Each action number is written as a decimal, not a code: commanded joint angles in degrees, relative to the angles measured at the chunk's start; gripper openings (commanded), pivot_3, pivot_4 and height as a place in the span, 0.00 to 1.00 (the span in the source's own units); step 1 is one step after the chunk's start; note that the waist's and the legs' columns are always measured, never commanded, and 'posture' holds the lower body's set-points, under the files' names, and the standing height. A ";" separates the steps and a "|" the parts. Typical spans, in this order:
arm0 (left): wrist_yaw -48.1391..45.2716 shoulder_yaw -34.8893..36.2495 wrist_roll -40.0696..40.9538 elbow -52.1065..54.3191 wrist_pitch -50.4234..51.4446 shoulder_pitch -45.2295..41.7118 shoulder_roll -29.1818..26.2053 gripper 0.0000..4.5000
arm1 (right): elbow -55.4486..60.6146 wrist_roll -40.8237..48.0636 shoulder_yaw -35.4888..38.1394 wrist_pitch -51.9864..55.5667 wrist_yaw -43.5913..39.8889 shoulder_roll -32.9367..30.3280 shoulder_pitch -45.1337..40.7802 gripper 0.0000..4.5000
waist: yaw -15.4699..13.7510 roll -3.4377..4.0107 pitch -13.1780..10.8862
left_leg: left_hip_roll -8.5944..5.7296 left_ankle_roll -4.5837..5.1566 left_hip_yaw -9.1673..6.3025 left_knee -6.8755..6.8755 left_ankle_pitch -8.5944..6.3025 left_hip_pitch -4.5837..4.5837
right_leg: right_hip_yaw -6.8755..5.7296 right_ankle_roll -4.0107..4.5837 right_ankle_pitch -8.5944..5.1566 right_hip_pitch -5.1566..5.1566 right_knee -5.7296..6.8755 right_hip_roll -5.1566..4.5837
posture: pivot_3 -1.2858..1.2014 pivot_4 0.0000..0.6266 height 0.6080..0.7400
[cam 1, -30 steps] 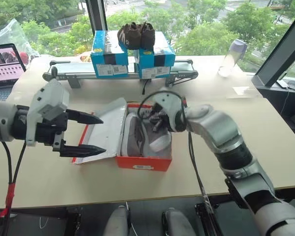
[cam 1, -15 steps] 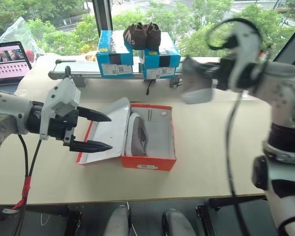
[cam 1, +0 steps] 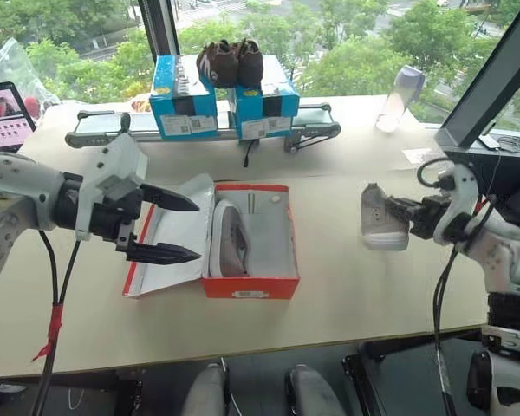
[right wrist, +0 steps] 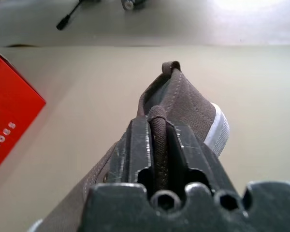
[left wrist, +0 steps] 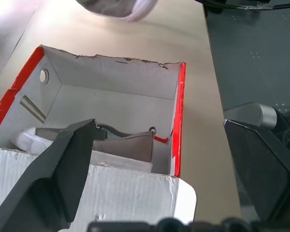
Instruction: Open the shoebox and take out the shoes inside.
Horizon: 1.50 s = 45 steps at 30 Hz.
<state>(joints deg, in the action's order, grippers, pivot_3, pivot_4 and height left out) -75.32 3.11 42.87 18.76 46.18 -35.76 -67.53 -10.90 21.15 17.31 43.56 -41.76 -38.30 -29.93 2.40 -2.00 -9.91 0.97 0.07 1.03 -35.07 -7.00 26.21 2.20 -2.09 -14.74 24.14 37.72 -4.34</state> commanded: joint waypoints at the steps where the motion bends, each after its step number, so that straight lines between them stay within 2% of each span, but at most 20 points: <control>1: -0.45 1.11 -0.18 0.28 -0.28 -1.22 -0.54 1.00 | 1.59 -1.16 -0.35 -3.49 -0.60 -3.49 -0.35 0.47 | 0.00 0.00 0.00 | 0.00 0.00 0.00 0.00 0.00 0.00 | 0.00 0.00 0.00 0.00 0.00 0.00 | 0.52 0.24 1.00; 6: -0.46 1.68 -0.30 0.53 -0.21 -0.57 -1.00 1.00 | 6.49 -0.32 -1.74 0.48 0.94 -6.79 -7.07 0.87 | 0.23 0.02 -0.01 | 0.02 0.00 0.04 -0.01 0.00 0.00 | 0.05 -0.01 0.01 0.03 0.01 0.01 | 0.52 0.24 1.00; 8: -0.48 1.97 -0.30 0.67 -0.17 -0.25 -1.26 1.00 | 8.44 0.26 -2.35 3.50 2.81 -6.36 -10.54 0.98 | 0.41 0.02 -0.01 | 0.06 0.00 0.07 -0.01 0.00 -0.05 | 0.09 -0.01 0.01 0.03 0.03 0.04 | 0.52 0.24 1.00; 11: -0.40 2.60 -0.57 0.59 -0.19 0.36 -1.93 1.00 | 16.38 7.11 -3.68 18.85 8.43 1.34 -19.07 0.98 | 0.73 0.02 -0.01 | 0.13 0.00 0.10 0.03 0.00 -0.10 | 0.15 0.00 0.01 0.05 0.05 0.12 | 0.52 0.24 1.00; 13: -0.11 2.83 -1.36 0.17 -0.56 0.92 -2.45 1.00 | 20.88 11.26 -3.76 29.60 12.61 9.17 -22.72 0.98 | 0.98 0.01 -0.01 | 0.18 0.00 0.09 0.03 0.00 -0.12 | 0.16 0.02 0.01 0.04 0.09 0.16 | 0.52 0.24 1.00; 15: -0.01 2.94 -2.39 -0.08 -0.95 1.71 -3.15 1.00 | 23.44 11.81 -5.03 42.48 16.46 16.62 -25.59 0.98 | 0.88 0.01 -0.01 | 0.21 0.00 0.05 0.02 0.00 -0.11 | 0.15 0.04 0.02 0.05 0.17 0.22 | 0.52 0.24 1.00; 17: 0.11 3.36 -2.74 -0.13 -0.98 2.32 -3.45 1.00 | 23.86 12.98 -3.80 48.20 18.54 22.25 -26.41 0.98 | 0.25 0.01 -0.01 | 0.14 0.00 0.04 0.01 0.00 -0.06 | 0.13 0.04 0.02 0.10 0.25 0.14 | 0.52 0.24 1.00; 19: 0.33 3.98 -2.71 0.25 -0.88 3.05 -3.57 1.00 | 22.81 15.21 -4.30 48.94 20.09 25.03 -25.62 0.98 | -0.61 0.01 -0.01 | 0.05 0.00 0.03 -0.01 0.00 0.02 | 0.09 0.03 0.01 0.11 0.23 0.05 | 0.52 0.24 1.00; 22: 0.75 4.84 -2.47 0.95 -0.54 3.99 -3.72 1.00 | 22.29 16.29 -7.07 48.94 21.90 24.98 -23.91 0.98 | -1.70 -0.02 0.01 | 0.01 0.02 -0.01 -0.12 -0.01 0.16 | 0.04 -0.04 0.02 0.09 0.10 -0.07 | 0.52 0.24 1.00; 28: 1.81 7.14 -1.64 2.44 0.33 6.35 -4.01 1.00 | 20.87 18.23 -12.11 48.94 23.41 25.54 -20.93 0.98 | -1.27 -0.09 0.05 | 0.04 0.03 0.01 -0.10 -0.02 0.14 | 0.06 -0.07 0.09 0.06 -0.05 0.02 | 0.52 0.24 1.00; 33: 2.43 7.99 -1.22 3.00 0.57 7.18 -3.96 1.00 | 17.88 15.33 -14.68 48.30 23.65 27.73 -20.12 0.98 | -0.37 -0.09 0.05 | 0.06 0.03 0.02 -0.08 -0.01 0.12 | 0.11 -0.06 0.10 0.10 0.01 0.07 | 0.52 0.24 1.00; 45: 3.62 12.56 -0.68 5.32 1.72 12.31 -4.65 1.00 | 9.03 10.12 -21.58 39.00 21.82 27.93 -21.41 0.98 | -0.03 -0.10 0.05 | 0.05 0.02 0.00 -0.09 -0.01 0.11 | 0.09 -0.07 0.10 0.07 -0.01 0.05 | 0.52 0.24 1.00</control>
<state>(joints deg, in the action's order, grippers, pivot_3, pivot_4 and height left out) -72.17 13.07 41.23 22.47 47.80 -23.54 -71.35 -1.02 32.47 -3.17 85.21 -19.21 -10.38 -51.05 2.37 -2.10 -9.86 1.01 0.09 1.03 -35.16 -7.01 26.31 2.29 -2.16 -14.64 24.20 37.70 -4.30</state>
